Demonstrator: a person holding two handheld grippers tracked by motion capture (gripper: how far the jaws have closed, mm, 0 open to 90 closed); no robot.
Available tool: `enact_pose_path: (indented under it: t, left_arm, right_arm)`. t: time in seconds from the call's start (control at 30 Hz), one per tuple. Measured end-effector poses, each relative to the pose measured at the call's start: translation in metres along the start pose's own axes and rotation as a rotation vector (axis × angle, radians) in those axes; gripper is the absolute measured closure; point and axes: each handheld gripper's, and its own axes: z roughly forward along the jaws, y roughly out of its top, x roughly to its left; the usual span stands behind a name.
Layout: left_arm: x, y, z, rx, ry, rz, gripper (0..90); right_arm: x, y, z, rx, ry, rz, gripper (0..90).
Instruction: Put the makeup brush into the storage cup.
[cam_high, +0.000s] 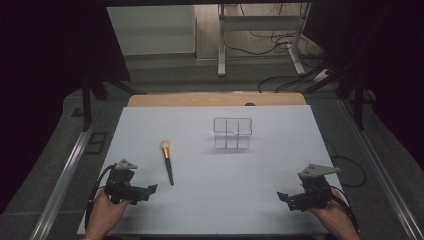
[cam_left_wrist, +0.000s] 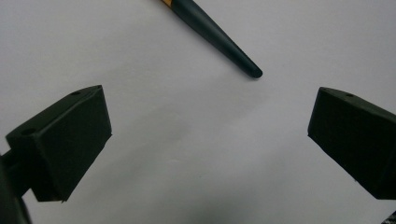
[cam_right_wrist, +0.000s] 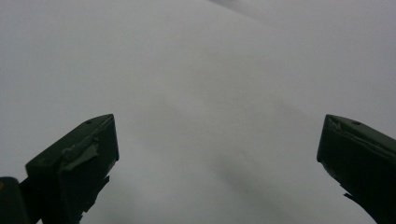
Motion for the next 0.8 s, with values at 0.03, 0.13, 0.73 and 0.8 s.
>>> enact_pose_path:
  t: [0.03, 0.13, 0.73, 0.8]
  left_arm:
    - [0.0, 0.002, 0.0, 0.004, 0.004, 0.0, 0.0]
    - [0.002, 0.006, 0.001, 0.01, 0.003, -0.003, 0.0]
    - [0.005, 0.031, 0.009, 0.071, 0.026, 0.012, 0.0]
    - [0.005, 0.034, 0.01, 0.079, 0.03, 0.013, 0.0]
  right_arm:
    - [0.0, 0.0, 0.0, 0.0, -0.001, -0.001, 0.0]
    - [0.0, 0.0, 0.0, 0.001, -0.001, -0.002, 0.0]
    - [0.002, 0.0, 0.002, 0.016, -0.003, -0.027, 0.0]
    - [0.002, 0.0, 0.001, 0.018, -0.003, -0.027, 0.0]
